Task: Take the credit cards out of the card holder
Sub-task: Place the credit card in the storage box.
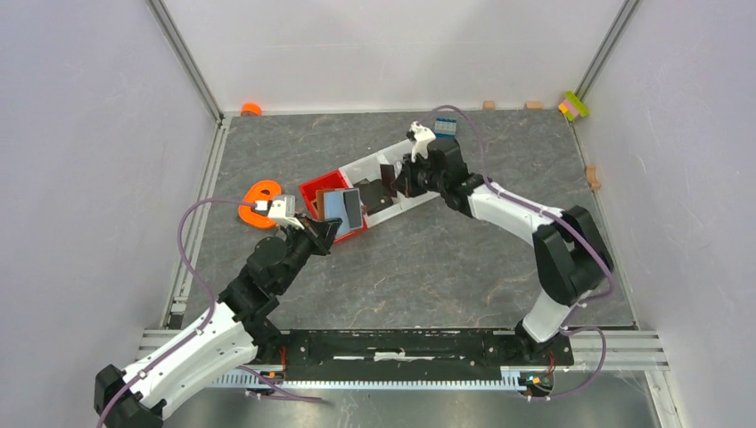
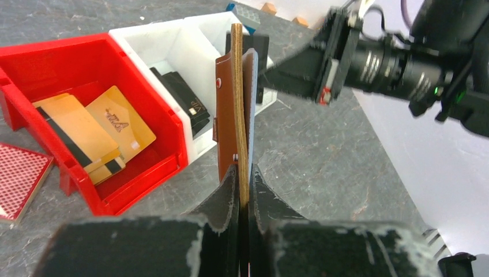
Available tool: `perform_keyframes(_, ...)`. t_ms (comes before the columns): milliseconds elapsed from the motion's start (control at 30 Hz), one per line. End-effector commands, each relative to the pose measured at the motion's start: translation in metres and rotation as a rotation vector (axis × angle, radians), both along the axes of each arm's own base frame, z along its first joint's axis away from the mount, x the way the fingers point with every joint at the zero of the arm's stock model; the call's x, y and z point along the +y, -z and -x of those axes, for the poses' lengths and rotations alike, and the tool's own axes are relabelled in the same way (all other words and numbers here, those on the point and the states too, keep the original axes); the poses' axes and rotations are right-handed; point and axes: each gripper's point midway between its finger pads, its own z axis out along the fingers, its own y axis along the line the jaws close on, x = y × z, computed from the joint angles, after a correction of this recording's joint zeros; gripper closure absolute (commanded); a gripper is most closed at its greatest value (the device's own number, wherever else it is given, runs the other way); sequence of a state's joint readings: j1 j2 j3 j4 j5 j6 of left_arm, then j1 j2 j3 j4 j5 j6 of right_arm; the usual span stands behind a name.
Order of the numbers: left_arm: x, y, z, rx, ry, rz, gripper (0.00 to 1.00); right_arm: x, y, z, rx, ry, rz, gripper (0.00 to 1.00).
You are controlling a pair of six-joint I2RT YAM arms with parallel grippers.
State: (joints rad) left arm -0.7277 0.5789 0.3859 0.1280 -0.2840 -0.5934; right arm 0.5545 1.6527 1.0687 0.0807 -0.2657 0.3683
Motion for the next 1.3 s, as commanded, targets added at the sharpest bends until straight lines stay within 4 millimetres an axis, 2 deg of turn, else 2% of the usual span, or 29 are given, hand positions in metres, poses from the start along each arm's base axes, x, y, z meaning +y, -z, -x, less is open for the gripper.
perform_keyframes(0, 0.005, -0.004, -0.002, -0.009, -0.024, -0.021, 0.98, 0.013, -0.015, -0.032, -0.03, -0.014, 0.055, 1.0)
perform_keyframes(67, 0.005, -0.003, -0.002, 0.014, -0.031, 0.004, 0.98, 0.021, -0.015, -0.046, -0.02, -0.018, 0.067, 1.0)
perform_keyframes(200, 0.0, 0.003, 0.003, 0.048, 0.004, -0.018, 0.98, 0.037, -0.009, -0.062, 0.012, -0.042, 0.072, 1.0)
perform_keyframes(333, 0.002, 0.01, 0.008, 0.025, 0.042, -0.105, 0.96, 0.045, 0.009, -0.063, 0.059, -0.07, 0.077, 1.0)
perform_keyframes(567, -0.006, 0.011, 0.013, -0.035, 0.106, -0.105, 0.96, 0.063, 0.031, -0.054, 0.134, -0.166, 0.062, 1.0)
perform_keyframes(833, -0.006, 0.009, 0.016, -0.05, 0.121, -0.109, 0.96, 0.096, 0.049, -0.055, 0.161, -0.23, 0.079, 0.98)
perform_keyframes(933, -0.005, 0.006, 0.018, -0.063, 0.123, -0.097, 0.97, 0.105, 0.059, -0.059, 0.186, -0.242, 0.116, 0.93)
perform_keyframes(1033, -0.004, 0.004, 0.019, -0.07, 0.121, -0.089, 0.97, 0.102, 0.065, -0.066, 0.178, -0.202, 0.153, 0.77)
perform_keyframes(1133, -0.005, 0.002, 0.02, -0.074, 0.124, -0.087, 0.97, 0.093, 0.056, -0.07, 0.1, -0.15, 0.149, 0.63)
perform_keyframes(1267, -0.004, -0.001, 0.021, -0.083, 0.123, -0.081, 0.97, 0.074, 0.038, -0.071, 0.032, -0.075, 0.19, 0.6)
